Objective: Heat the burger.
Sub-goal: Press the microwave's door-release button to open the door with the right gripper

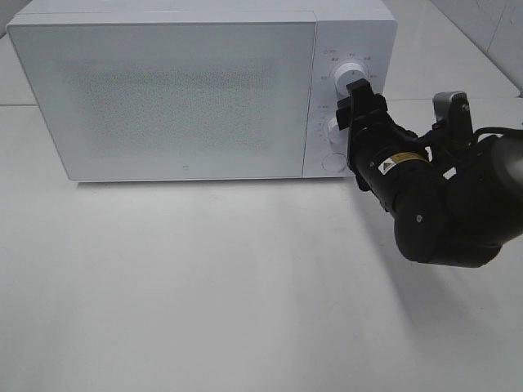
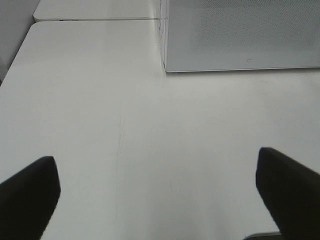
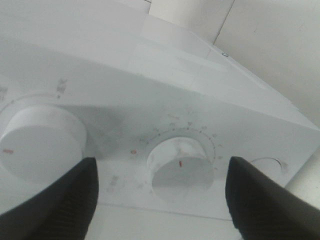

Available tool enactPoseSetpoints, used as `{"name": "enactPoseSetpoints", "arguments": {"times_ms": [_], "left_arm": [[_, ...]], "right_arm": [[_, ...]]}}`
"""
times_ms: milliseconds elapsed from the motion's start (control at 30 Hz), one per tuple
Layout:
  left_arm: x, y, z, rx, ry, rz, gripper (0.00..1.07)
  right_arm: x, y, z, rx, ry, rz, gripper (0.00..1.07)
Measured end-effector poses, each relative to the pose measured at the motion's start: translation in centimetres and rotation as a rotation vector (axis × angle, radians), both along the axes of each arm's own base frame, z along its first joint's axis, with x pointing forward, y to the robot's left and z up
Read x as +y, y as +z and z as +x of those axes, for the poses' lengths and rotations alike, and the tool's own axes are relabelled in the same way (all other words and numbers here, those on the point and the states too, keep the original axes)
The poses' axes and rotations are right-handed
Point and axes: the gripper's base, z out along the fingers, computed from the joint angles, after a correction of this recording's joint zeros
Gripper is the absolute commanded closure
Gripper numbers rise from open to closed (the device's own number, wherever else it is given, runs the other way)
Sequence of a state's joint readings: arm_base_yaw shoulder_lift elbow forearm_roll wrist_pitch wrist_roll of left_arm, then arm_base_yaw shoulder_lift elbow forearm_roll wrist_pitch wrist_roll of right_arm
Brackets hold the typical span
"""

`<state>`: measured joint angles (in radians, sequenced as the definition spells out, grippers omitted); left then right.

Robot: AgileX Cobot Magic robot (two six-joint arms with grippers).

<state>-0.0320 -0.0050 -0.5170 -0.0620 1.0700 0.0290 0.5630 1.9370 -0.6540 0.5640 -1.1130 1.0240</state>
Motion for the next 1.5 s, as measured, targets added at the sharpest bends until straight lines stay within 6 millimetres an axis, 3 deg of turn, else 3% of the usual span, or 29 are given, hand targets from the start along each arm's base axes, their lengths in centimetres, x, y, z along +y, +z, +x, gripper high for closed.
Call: {"name": "enactPoseSetpoints", "arguments": {"times_ms": [67,233,333,400,500,567,667,1033,1267,1500], "left_arm": [[0.0,0.0,0.0,0.000,0.000,0.000,0.07],[0.0,0.0,0.0,0.000,0.000,0.000,0.07],[0.0,0.0,0.0,0.000,0.000,0.000,0.07],[0.0,0.0,0.0,0.000,0.000,0.000,0.07],[0.0,0.0,0.0,0.000,0.000,0.000,0.07],[0.0,0.0,0.0,0.000,0.000,0.000,0.07],[0.0,0.0,0.0,0.000,0.000,0.000,0.07],[0.0,0.0,0.0,0.000,0.000,0.000,0.07],[0.0,0.0,0.0,0.000,0.000,0.000,0.07],[0.0,0.0,0.0,0.000,0.000,0.000,0.07]], "right_arm": [[0.0,0.3,-0.2,0.007,0.026,-0.042,0.36],[0.5,1.9,-1.5,0.102,0.243,-0.357,0.36],[0.5,2.2,-1.7,0.113,0.272,-0.397,0.36],[0.7,2.8,-2.8,0.170,0.437,-0.603,0.36],[0.8,3.0,-3.0,0.180,0.473,-0.641,0.36],[0.9,3.5,-4.2,0.223,0.647,-0.800,0.36],[0.9,4.0,-5.1,0.231,0.759,-0.888,0.36],[0.7,5.9,-7.9,0.378,1.149,-1.082,0.36],[-0.1,8.2,-9.4,0.419,1.224,-1.109,0.36],[-1.7,11.6,-12.2,0.403,1.254,-1.122,0.33]]}}
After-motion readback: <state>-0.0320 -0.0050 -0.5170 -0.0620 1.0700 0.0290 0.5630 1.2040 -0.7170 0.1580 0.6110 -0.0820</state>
